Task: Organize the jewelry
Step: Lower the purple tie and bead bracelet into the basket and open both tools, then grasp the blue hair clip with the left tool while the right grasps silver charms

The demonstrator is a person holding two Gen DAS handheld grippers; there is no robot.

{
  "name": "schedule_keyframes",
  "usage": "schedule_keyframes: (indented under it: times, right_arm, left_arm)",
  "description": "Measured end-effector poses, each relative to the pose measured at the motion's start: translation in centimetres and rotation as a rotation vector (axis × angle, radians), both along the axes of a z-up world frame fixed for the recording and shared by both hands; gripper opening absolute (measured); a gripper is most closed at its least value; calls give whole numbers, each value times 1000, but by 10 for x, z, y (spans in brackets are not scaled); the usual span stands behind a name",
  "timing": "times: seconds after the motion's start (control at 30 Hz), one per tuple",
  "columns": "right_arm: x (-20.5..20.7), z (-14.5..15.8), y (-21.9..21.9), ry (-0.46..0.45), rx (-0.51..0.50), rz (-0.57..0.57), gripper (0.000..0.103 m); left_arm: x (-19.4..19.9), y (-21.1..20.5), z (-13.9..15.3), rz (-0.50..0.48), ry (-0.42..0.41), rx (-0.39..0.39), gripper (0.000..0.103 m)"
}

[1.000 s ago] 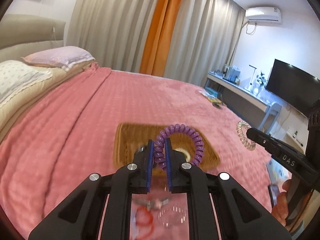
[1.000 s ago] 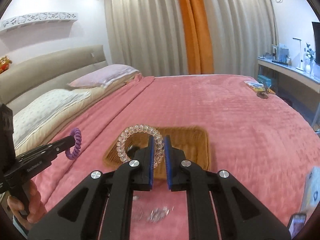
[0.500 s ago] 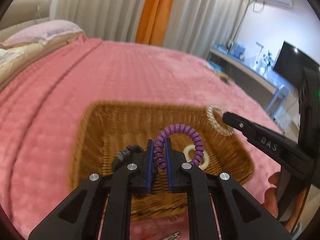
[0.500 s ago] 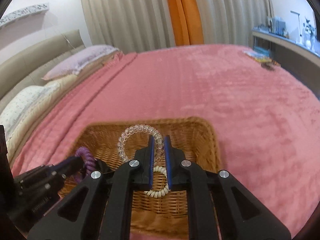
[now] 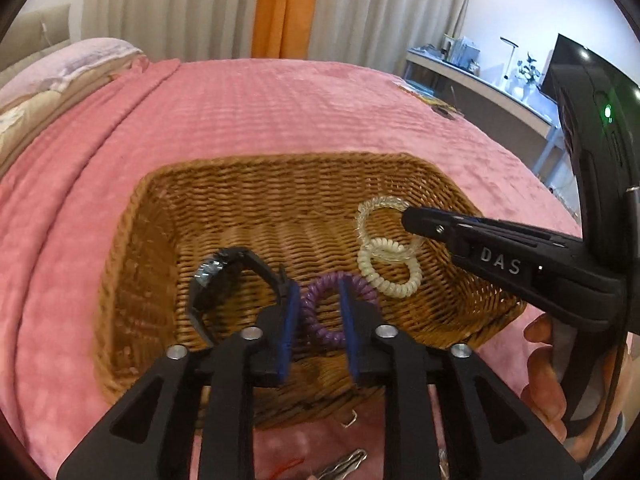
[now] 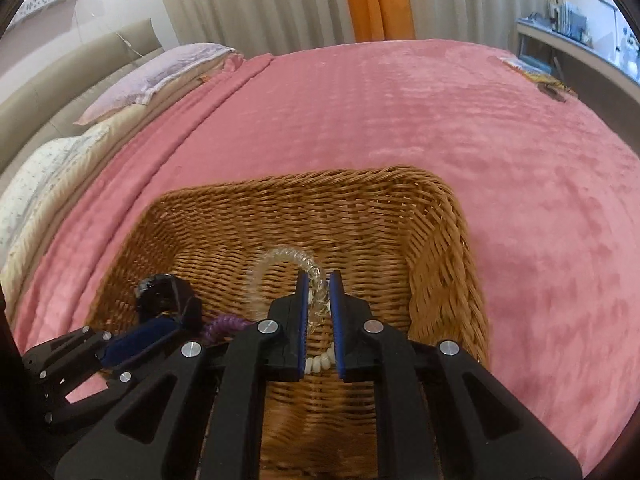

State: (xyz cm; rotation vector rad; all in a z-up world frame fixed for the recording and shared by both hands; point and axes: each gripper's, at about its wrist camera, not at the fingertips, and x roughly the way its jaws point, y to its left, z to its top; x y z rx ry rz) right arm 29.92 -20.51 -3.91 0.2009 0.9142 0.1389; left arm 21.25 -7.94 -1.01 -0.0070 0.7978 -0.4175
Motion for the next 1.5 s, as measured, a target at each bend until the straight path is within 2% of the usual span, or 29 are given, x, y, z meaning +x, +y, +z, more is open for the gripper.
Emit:
schedule_keyframes:
  times: [0.13,0.23,0.37,0.47,0.57,0.7,0.87,1.0,1.17,1.3,1.43,1.5]
  right_arm:
    - [-14,14,-1,-21,9,8,14]
    - [-31,31,2,-46,15,23,16]
    - [-63,59,9,-111,-5,35,45]
    - [-93,79,15,-158,-17,55,45]
    - [-120,91,21,-189,-22,70,45]
    - [-152,90,26,-200,-32,78,45]
    - [-178,62,32,-152,-32,91,45]
    - [-183,26,32,-65,0,79,45]
    - [-182,-17,36,29,-7,61,45]
    - [-180,-28,36,56,-7,54,45]
    - [-176,-34,40,69,-20,54,44]
    - [-175,-34,44,66,-36,61,39]
  left_arm:
    - [-15,19,22,10,-30,-61,31]
    - [-37,34,43,11,-73,-95,38]
    - [-71,55,76,17,-140,-139,42]
    - [-97,76,94,38,-183,-168,44]
    - [-119,95,100,60,-207,-191,44]
    - [-141,114,86,91,-190,-204,45]
    - [-151,130,45,126,-110,-197,45]
    - [-151,139,12,151,-43,-178,45]
    - [-143,139,-20,149,26,-161,45]
    - [-146,127,-38,131,52,-135,44]
    - [-147,125,-44,123,62,-141,44]
    - [-145,123,-48,115,76,-135,44]
